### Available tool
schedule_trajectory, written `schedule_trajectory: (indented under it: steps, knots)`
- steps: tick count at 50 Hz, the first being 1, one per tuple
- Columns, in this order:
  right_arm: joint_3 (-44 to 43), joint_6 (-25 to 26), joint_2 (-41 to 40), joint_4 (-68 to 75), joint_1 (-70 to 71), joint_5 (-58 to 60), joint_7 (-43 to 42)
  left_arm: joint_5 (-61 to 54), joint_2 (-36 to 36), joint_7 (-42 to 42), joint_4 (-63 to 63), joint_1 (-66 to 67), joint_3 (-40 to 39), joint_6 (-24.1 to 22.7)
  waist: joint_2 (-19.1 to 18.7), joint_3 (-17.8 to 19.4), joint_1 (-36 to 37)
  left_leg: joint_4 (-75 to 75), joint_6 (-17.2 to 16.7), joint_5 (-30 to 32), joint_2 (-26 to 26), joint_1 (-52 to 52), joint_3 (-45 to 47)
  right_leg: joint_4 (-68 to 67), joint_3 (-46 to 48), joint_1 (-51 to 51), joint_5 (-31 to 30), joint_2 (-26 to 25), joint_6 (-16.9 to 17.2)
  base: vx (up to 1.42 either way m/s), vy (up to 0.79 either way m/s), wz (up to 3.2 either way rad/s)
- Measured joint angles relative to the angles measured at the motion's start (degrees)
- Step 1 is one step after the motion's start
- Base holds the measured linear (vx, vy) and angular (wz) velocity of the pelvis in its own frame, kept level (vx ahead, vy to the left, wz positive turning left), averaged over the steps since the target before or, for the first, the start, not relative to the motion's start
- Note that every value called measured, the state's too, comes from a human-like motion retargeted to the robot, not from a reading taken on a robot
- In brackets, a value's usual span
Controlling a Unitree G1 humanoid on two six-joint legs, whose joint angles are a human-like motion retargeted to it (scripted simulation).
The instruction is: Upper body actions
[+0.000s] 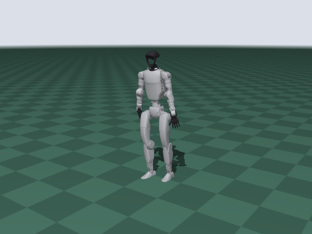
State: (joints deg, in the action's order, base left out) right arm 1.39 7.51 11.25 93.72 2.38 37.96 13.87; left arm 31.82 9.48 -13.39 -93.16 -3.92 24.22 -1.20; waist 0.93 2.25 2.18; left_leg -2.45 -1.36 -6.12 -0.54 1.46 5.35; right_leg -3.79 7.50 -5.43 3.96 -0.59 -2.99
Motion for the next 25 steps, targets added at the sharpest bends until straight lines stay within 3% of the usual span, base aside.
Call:
schedule_trajectory:
  steps: [25]
  knots:
    - [-0.8,0.2,-0.7,0.2,0.2,-0.6,0.2,-0.4,-0.8,-0.3,0.8,-0.5,-0.6,-0.1,0.0,0.1,-0.2,0.1,0.0,0.1,0.1,0.1,0.3,0.1,-0.1,-0.1,-0.1,0.0,0.1,0.00,0.00,0.00]
